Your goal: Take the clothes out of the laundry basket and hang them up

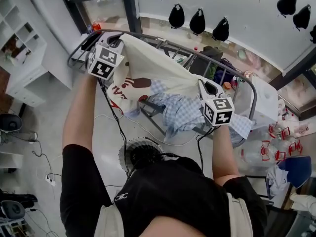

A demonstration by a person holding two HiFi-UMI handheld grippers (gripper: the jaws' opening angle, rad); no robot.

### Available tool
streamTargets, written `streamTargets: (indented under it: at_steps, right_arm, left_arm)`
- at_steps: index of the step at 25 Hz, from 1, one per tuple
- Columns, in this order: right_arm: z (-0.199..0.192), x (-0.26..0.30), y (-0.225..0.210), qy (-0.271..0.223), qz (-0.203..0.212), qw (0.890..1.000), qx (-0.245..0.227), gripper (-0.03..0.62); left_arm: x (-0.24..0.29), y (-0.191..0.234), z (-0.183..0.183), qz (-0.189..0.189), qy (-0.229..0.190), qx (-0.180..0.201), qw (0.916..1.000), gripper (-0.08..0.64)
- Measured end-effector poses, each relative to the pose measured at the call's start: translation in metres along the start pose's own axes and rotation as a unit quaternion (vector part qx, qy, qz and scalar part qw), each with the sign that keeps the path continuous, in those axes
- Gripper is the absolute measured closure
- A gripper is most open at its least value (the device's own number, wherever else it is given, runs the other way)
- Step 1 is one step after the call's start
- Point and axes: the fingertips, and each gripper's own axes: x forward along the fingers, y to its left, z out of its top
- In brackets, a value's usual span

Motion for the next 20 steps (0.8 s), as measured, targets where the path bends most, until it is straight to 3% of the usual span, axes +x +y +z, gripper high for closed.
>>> streamTargets:
  at_steps: [10,20]
  right_arm:
    - [-0.056,0.03,-0.03,0.101,-0.029,0.994,-0.026,0.561]
    - [-0.115,0.057,-0.039,0.195,-0.032,0.98,-0.04,0.558]
  left_arm:
    - [0.088,-0.049,-0.062,-0.058,0.069,-0.037,0.9953,0.541]
    - [0.132,-0.107,-0.131,-0.105,0.15,-0.059,0.9814,0.54]
